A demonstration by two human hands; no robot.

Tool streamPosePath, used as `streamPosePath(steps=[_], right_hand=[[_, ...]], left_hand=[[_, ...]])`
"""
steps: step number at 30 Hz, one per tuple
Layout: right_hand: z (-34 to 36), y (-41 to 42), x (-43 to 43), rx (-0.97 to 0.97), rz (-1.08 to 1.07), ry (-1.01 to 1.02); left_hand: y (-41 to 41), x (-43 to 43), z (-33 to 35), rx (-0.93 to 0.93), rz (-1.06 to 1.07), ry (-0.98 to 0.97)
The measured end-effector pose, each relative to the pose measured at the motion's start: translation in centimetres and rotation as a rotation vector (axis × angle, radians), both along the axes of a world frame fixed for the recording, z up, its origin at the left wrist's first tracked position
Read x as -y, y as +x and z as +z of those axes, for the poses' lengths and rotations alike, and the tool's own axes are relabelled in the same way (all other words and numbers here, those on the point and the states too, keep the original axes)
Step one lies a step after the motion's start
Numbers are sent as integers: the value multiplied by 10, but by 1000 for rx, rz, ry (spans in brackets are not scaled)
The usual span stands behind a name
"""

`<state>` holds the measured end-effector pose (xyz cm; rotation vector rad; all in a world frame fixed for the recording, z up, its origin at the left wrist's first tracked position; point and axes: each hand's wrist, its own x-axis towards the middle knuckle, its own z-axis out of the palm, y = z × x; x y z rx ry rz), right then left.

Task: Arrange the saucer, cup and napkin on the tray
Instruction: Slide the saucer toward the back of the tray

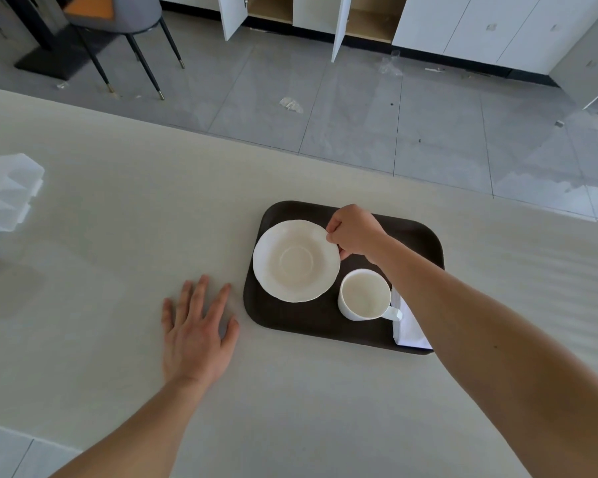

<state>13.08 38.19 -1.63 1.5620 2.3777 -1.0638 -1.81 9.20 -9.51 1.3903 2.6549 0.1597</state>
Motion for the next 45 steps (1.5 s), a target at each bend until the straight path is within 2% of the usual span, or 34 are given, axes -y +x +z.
streamPosePath(steps=[15,27,36,45], right_hand=[[-5,-3,-12,-96,-237,-30],[-11,-5,-14,-137,-347,-71],[-10,-5,-16,-177,-398,-157],[-11,-7,-15,-119,-380,-175]], left_hand=[[2,-1,5,3,-2,-7],[1,-1,7,18,1,-8],[1,-1,5,9,-6,-19],[1,-1,4,8,-2,-17]])
